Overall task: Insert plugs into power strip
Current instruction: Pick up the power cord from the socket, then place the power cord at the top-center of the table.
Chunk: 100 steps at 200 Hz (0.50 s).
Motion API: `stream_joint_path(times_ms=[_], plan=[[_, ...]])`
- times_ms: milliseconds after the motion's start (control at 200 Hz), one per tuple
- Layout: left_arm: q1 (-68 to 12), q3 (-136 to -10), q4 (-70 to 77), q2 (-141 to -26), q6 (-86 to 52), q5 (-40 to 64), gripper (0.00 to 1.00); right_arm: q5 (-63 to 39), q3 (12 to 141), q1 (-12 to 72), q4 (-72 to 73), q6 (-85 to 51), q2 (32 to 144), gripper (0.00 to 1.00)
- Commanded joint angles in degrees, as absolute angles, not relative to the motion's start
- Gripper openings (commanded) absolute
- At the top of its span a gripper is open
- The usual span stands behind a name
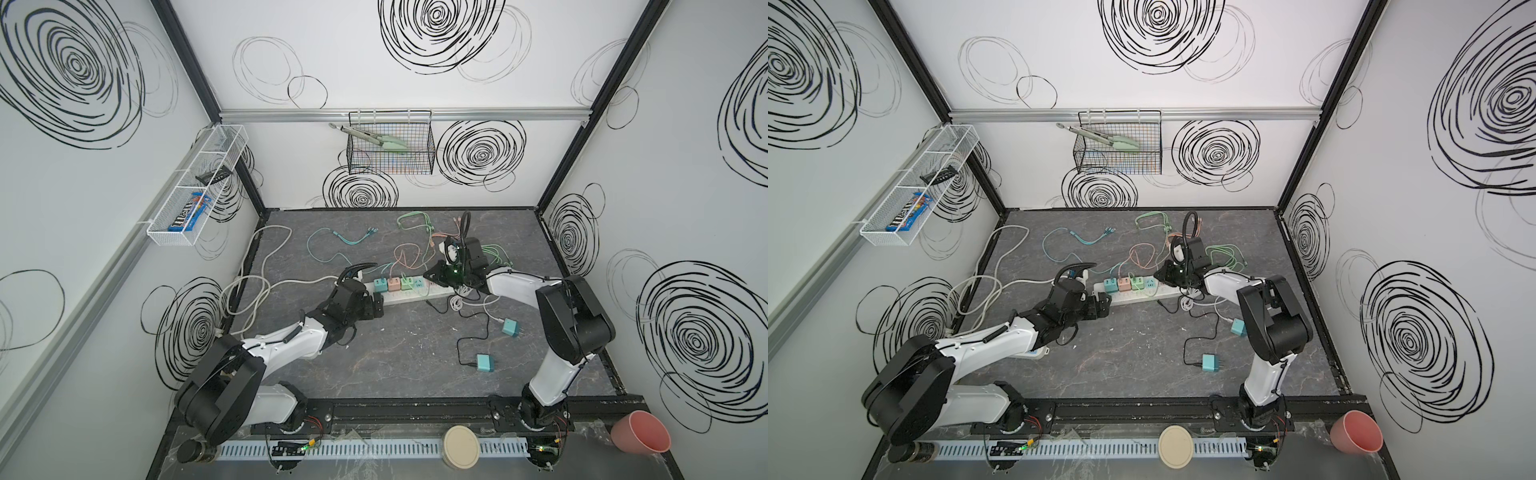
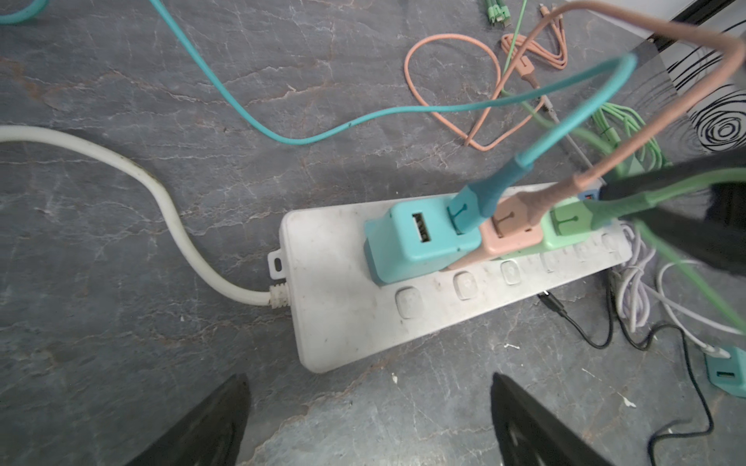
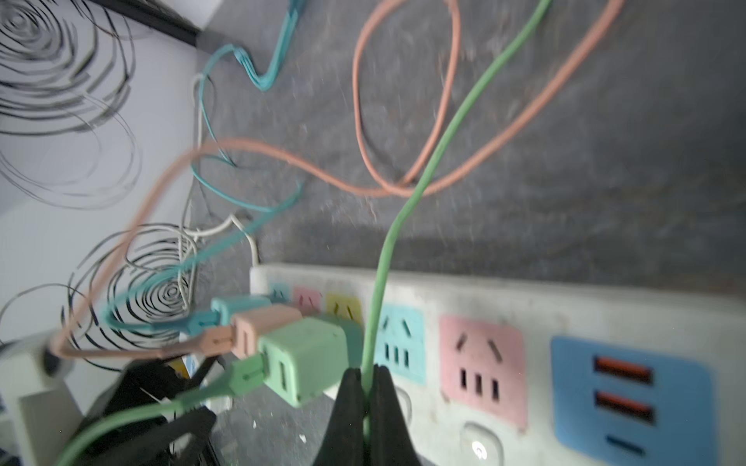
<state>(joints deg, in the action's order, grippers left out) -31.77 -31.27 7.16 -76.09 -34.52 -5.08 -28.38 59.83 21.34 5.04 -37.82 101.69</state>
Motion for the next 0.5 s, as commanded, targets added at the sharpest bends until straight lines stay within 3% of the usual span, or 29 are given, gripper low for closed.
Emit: stream_joint_path(times_ms=[0, 310, 495], plan=[[-31.11, -30.63, 9.43, -75.52, -34.72, -4.31, 0.96, -26.81, 68.26, 19.17, 9.05, -35.66, 105.63, 0.00], [-29.82, -29.71, 9.11, -74.71, -34.63, -3.88, 0.96, -30.07, 101.43, 20.31, 4.48, -35.33, 128.30, 0.00], [-29.28, -29.53, 9.30, -75.12, -34.41, -3.24, 0.96, -29.42, 111.25, 23.81, 4.95, -36.40, 136.84, 0.00]])
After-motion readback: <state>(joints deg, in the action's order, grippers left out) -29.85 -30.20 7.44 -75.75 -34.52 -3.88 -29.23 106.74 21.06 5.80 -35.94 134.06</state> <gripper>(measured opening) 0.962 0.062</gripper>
